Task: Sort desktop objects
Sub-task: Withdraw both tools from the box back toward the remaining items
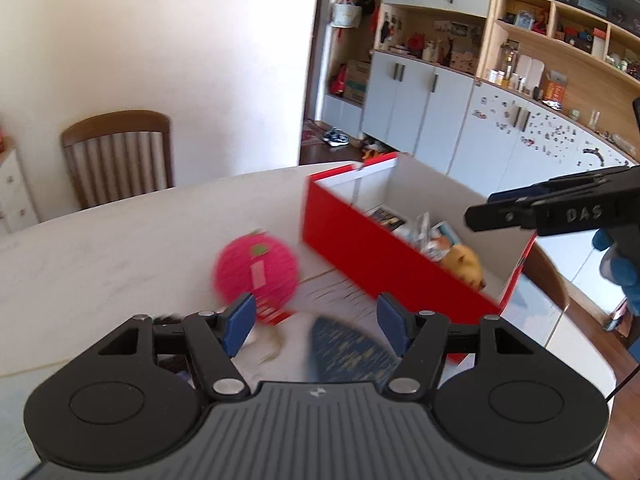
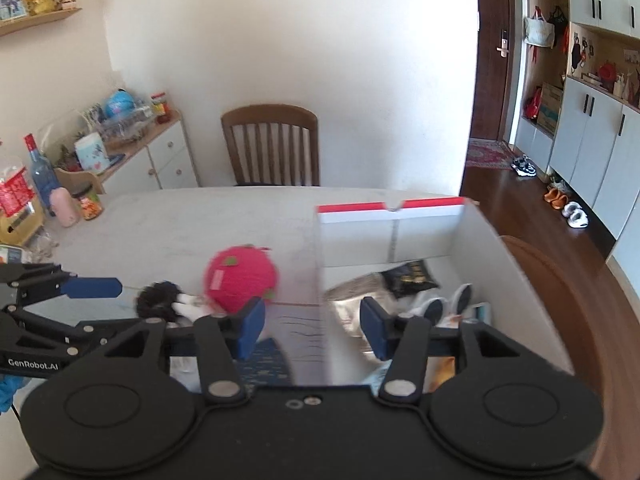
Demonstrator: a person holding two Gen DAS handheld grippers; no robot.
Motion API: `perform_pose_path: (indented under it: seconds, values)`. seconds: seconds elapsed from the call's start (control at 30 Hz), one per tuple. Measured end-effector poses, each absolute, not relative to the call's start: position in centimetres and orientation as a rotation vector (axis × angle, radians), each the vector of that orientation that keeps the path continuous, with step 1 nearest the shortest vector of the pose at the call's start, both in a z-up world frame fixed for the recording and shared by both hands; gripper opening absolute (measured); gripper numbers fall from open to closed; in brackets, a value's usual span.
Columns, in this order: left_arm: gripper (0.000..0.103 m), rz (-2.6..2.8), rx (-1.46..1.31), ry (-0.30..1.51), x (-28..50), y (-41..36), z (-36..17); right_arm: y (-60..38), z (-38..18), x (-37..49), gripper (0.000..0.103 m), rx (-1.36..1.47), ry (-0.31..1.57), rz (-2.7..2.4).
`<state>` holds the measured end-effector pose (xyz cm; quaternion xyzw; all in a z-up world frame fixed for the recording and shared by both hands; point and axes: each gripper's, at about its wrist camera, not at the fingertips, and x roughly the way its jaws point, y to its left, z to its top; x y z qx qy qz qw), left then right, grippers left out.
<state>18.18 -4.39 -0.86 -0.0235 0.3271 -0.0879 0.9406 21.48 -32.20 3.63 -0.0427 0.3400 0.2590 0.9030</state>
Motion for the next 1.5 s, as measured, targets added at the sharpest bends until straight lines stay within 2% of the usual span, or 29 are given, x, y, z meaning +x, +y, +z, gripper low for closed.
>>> perform_pose_path:
  seconds: [0.17, 0.23, 0.5, 0.77, 0.93, 1.5]
  values:
    - [0.076, -0.148, -0.074, 0.646, 14.4, -0.3, -0.8, -29.3, 3.5, 18.7, 0.103, -0.094, 0.689, 0.554]
    - [0.083, -0.134, -0.092, 0.634, 13.1, 1.1, -0.9, -28.2, 3.3, 17.6, 0.103, -0.103, 0.675, 0.570]
    - [0.084, -0.052, -0.079, 0.586, 9.3, 4.5, -1.6, -24.0, 2.5, 13.4, 0.103, -0.139, 0.617, 0.633]
    - [0.085, -0.003, -0.082, 0.554, 7.5, 6.3, -2.4, -21.2, 0.7, 12.8, 0.103, -0.240, 0.664, 0.674]
    - [0.090, 0.010, -0.091, 0.565, 7.8, 7.1, -3.2, -19.6, -0.4, 12.5, 0.103, -0.306, 0.695, 0.698]
    - [0.090, -0.115, 0.033, 0.620, 15.9, 6.0, -7.7, -18.6, -5.8, 17.4, 0.103, -0.348, 0.783, 0.764]
